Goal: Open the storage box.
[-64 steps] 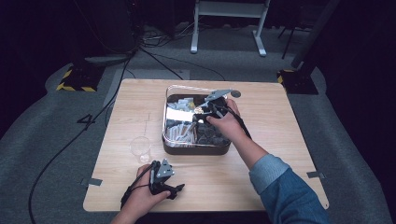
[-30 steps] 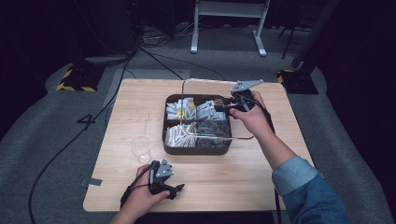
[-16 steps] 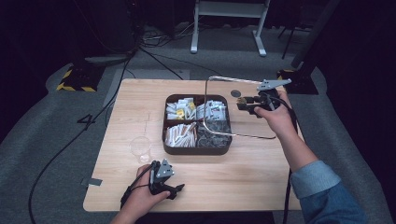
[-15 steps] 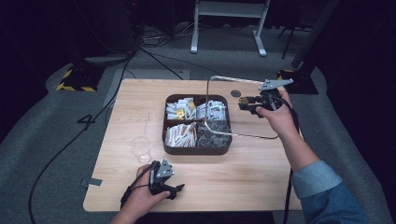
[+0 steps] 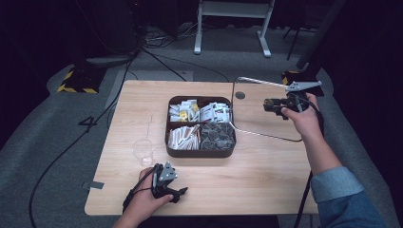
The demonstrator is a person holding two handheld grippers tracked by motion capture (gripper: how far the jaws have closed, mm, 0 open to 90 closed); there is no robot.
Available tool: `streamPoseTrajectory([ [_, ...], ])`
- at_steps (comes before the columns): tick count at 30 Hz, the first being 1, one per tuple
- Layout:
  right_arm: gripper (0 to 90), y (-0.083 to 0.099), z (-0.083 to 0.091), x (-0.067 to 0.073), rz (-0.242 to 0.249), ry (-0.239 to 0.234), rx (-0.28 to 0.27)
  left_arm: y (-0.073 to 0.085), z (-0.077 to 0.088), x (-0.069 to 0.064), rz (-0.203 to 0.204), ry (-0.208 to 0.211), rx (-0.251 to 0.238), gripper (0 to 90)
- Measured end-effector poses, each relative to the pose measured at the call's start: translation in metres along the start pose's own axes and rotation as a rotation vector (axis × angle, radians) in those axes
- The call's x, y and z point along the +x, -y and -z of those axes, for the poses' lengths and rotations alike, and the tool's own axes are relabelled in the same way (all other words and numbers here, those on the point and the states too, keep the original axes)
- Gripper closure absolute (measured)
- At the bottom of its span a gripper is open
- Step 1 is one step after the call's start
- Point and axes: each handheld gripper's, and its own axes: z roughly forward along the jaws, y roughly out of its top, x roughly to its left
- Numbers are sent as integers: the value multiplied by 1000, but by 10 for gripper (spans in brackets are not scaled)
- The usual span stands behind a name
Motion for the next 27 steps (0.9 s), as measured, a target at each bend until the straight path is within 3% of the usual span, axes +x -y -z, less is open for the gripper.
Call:
streamPoseTrajectory([
  [9, 590, 16, 8, -21, -27, 34, 11, 0, 0, 0, 0, 0, 0, 160],
  [27, 590, 50, -5, -44, -56, 52, 80, 0, 0, 0, 0, 0, 0, 160],
])
